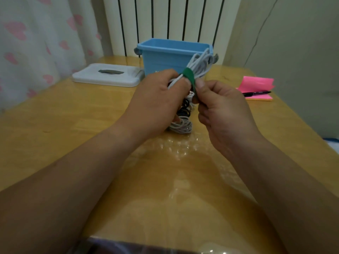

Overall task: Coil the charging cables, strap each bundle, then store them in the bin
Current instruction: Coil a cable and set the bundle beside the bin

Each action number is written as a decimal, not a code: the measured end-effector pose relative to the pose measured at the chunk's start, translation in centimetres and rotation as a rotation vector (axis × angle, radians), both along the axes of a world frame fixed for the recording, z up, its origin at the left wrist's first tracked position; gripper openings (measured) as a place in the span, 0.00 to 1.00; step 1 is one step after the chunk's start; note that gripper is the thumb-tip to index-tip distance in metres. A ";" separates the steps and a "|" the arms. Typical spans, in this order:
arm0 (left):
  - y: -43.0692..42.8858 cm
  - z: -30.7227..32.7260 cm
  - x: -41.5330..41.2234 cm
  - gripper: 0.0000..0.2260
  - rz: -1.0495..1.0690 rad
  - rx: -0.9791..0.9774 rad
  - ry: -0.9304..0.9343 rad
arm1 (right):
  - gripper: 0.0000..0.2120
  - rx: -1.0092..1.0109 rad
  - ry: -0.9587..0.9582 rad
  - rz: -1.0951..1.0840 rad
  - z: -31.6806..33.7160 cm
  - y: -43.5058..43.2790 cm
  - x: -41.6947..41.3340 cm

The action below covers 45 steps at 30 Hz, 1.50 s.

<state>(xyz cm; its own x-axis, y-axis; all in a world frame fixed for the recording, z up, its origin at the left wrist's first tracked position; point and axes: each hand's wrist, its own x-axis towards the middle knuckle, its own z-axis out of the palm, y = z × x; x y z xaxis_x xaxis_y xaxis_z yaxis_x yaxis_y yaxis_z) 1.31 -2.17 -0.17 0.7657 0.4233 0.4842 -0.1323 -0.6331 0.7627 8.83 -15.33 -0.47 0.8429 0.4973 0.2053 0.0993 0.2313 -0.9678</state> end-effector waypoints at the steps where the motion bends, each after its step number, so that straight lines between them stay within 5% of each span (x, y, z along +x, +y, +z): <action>1: -0.1 0.2 -0.1 0.14 -0.054 -0.104 0.033 | 0.09 -0.009 -0.043 -0.027 -0.1 0.1 0.1; 11: -0.4 0.6 -0.9 0.13 -0.246 -0.252 0.066 | 0.08 -0.099 -0.318 -0.263 -0.2 0.1 -0.5; 19: 0.5 0.7 -0.5 0.17 -0.546 -0.823 0.048 | 0.04 -0.103 -0.355 -0.082 -0.2 -0.1 -0.1; 26: 1.2 0.8 -1.0 0.25 -1.023 -1.121 0.297 | 0.10 0.107 -0.082 0.396 0.4 -0.5 0.2; 29: 0.4 1.2 -1.0 0.28 -0.733 -0.913 0.307 | 0.09 0.106 -0.046 0.343 0.3 -0.6 0.9; 33: -0.7 0.5 -0.4 0.19 -0.230 -0.286 0.137 | 0.08 0.019 -0.110 0.056 -0.3 -0.4 1.9; 42: 0.4 0.3 -0.1 0.18 -0.664 -0.986 0.180 | 0.13 0.144 -0.035 0.286 -0.5 0.0 1.6; 45: 0.2 0.5 -0.4 0.21 -0.789 -1.036 0.257 | 0.17 0.167 0.030 0.358 -0.3 0.3 1.4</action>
